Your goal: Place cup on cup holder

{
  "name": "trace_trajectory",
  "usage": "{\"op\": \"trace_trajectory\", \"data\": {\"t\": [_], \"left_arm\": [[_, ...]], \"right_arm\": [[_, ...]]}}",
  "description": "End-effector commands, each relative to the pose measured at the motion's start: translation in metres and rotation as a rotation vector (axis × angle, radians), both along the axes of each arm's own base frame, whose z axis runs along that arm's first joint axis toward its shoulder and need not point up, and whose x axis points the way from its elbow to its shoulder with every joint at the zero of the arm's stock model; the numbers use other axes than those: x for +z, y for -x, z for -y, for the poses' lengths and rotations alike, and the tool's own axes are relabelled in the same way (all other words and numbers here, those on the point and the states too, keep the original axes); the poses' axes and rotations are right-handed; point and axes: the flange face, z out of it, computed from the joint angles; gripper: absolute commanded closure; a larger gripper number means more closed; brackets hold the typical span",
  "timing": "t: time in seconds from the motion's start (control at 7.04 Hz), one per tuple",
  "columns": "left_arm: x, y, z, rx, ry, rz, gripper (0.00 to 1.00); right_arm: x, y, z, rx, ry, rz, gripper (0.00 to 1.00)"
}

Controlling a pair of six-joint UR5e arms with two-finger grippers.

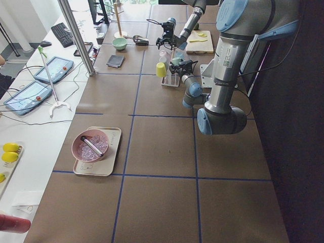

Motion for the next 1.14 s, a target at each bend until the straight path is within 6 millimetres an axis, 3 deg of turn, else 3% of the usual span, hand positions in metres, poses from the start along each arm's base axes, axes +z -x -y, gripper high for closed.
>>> {"op": "trace_trajectory", "data": {"t": [0.0, 0.28, 0.43, 0.57, 0.85, 0.99], "left_arm": [[-0.001, 0.003, 0.000, 0.002, 0.000, -0.014, 0.00], [-0.004, 0.011, 0.005, -0.009, -0.005, -0.042, 0.00], [-0.018, 0.034, 0.023, -0.046, -0.015, -0.081, 0.00], [-0.032, 0.049, 0.027, -0.029, 0.001, -0.135, 0.00], [-0.053, 0.086, 0.048, -0.059, 0.005, -0.182, 0.00], [-0.044, 0.097, 0.059, -0.046, 0.053, -0.169, 0.00]], "right_arm": [[-0.011, -0.004, 0.026, 0.040, 0.038, -0.056, 0.00], [-0.031, -0.004, 0.060, 0.077, 0.095, -0.144, 0.00], [-0.041, -0.012, 0.079, 0.085, 0.109, -0.191, 0.00], [-0.049, -0.018, 0.094, 0.095, 0.123, -0.224, 0.00], [-0.053, -0.028, 0.123, 0.134, 0.198, -0.313, 0.00], [-0.050, -0.031, 0.138, 0.152, 0.249, -0.376, 0.00]]}}
